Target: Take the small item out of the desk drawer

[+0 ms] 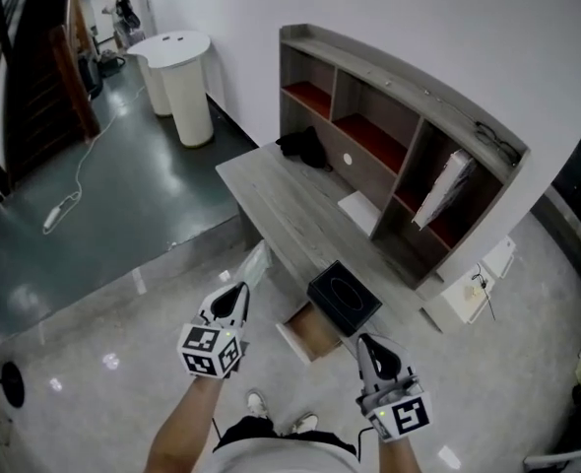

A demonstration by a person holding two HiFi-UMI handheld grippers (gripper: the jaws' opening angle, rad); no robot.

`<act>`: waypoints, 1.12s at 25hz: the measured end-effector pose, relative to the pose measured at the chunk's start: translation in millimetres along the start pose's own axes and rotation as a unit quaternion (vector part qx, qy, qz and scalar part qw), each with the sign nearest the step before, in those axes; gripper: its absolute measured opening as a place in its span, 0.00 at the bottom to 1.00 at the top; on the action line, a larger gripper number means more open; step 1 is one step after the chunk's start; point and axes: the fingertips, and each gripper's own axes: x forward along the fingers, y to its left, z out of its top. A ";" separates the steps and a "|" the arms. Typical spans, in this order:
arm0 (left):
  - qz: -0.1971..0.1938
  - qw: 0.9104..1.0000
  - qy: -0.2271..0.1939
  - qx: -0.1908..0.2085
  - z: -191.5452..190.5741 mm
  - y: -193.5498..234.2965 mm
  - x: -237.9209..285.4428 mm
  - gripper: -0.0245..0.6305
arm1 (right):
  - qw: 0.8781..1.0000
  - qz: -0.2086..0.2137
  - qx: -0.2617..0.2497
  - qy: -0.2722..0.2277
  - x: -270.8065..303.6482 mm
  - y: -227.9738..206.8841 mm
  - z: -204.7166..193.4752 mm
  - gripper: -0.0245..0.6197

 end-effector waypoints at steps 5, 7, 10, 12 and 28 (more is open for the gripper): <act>-0.003 0.998 -0.059 0.029 51.1 -8.3 -25.8 0.07 | 1.000 0.002 -0.007 -0.027 -2.5 -8.3 26.4 0.07; -0.001 0.996 -0.081 0.040 68.3 -8.7 -35.4 0.07 | 0.999 0.004 0.008 -0.037 -2.0 -12.8 33.4 0.07; 0.006 0.993 -0.109 0.053 87.5 -7.1 -52.2 0.07 | 0.999 0.001 0.018 -0.040 -1.9 -19.1 36.2 0.07; 0.011 0.990 -0.124 0.064 97.3 -5.6 -63.6 0.07 | 0.999 -0.004 0.019 -0.040 -3.1 -23.3 37.5 0.07; 0.100 0.978 -0.165 0.078 103.7 44.4 -146.7 0.06 | 0.996 -0.080 0.030 -0.006 -29.5 -53.7 23.3 0.07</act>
